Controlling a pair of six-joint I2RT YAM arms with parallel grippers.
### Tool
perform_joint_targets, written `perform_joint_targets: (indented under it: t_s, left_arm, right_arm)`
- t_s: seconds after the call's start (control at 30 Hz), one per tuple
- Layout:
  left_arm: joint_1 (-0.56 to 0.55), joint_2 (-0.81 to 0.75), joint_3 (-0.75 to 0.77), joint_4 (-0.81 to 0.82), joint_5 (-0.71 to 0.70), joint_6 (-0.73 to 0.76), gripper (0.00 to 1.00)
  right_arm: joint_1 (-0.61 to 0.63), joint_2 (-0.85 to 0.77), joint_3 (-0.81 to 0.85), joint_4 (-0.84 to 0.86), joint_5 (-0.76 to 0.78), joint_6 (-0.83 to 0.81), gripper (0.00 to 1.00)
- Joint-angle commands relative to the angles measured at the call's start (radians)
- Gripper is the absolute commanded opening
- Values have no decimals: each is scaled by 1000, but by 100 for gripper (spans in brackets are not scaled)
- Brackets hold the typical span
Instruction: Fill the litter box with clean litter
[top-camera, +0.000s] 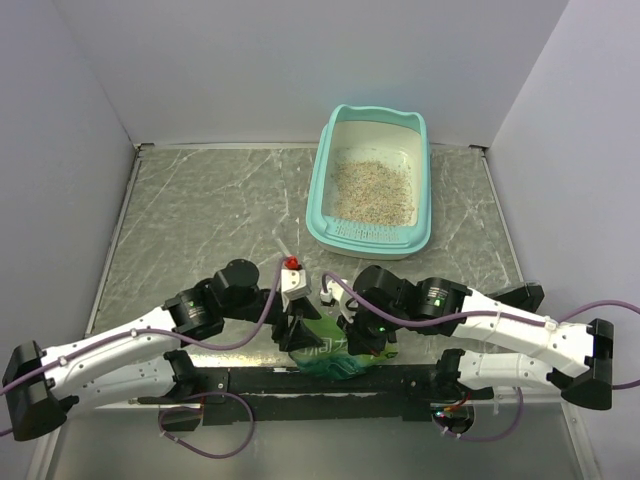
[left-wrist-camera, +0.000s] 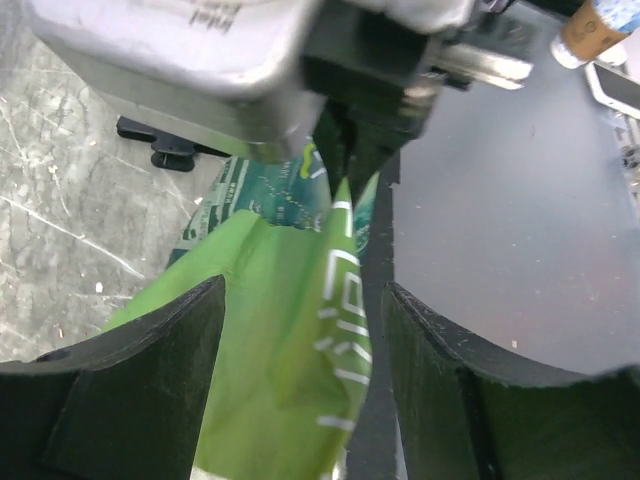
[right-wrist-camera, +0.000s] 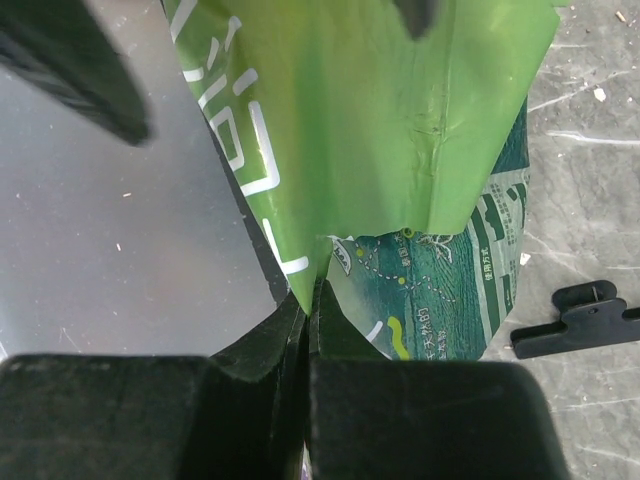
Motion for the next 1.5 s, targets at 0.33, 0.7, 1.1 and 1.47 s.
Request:
perform_joint_targets:
  t_s: [0.33,0.7,1.1,1.47]
  left_arm:
    - [-73,48,-87,163,-25,32,70]
    - [-159,95,-72,166,-138,16,68]
    - [-179,5,-38,-81,-554,82,1]
    - [-148,-162,-1,-163,-746,169,1]
  right_arm:
    - [-1,-50,45,-43,-52,22,0]
    - [-2,-27,42,-35,-49,27,0]
    - [-4,-70,38,-54,-40,54,0]
    - [-27,117,211,-49,101,-110,0]
